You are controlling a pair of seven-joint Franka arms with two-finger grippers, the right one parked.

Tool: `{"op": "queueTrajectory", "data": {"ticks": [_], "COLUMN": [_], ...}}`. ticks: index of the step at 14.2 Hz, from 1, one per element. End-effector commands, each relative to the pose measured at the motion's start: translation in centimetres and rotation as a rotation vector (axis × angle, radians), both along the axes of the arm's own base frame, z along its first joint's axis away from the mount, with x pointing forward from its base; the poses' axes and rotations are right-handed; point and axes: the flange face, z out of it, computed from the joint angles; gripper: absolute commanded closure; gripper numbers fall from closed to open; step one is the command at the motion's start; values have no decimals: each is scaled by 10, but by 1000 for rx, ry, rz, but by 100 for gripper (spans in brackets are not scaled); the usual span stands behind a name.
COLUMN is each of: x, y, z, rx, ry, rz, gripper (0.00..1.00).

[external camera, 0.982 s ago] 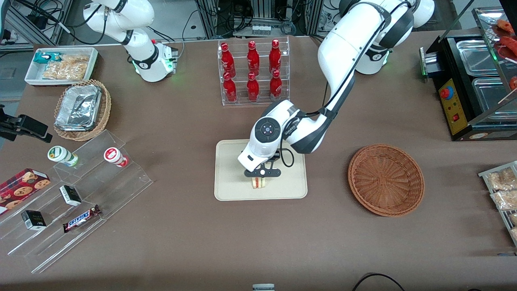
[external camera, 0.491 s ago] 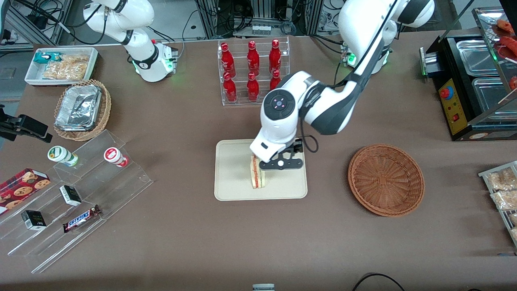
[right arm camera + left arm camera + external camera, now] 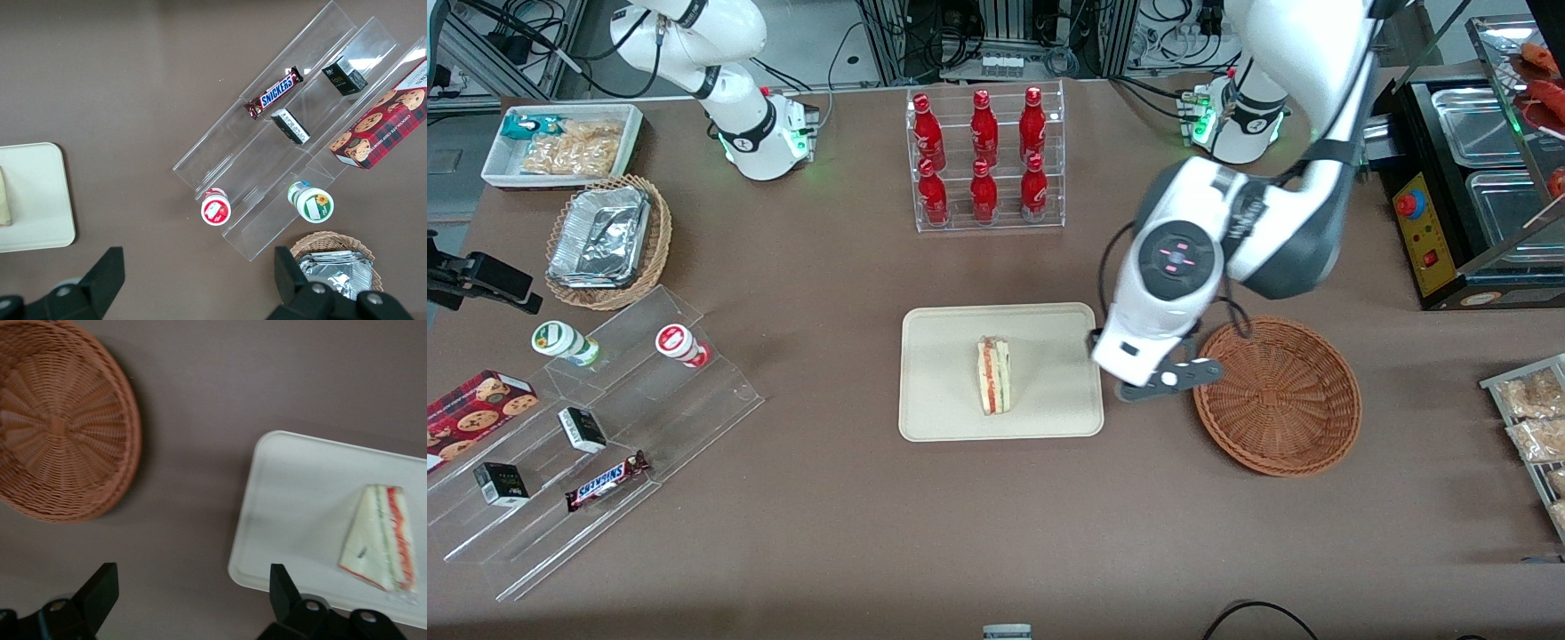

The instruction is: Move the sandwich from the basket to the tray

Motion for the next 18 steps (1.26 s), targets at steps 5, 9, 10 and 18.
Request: {"op": "queueTrajectory", "data": {"ticks": [5, 9, 10, 18], "x": [-13, -23, -25, -52], "y": [148, 214, 226, 269], "z": [59, 97, 107, 164], "rx": [-132, -165, -170, -80], "ry": [107, 113, 105, -27], "rz": [-82, -182, -210, -230], "gripper": [0, 0, 0, 0]}}
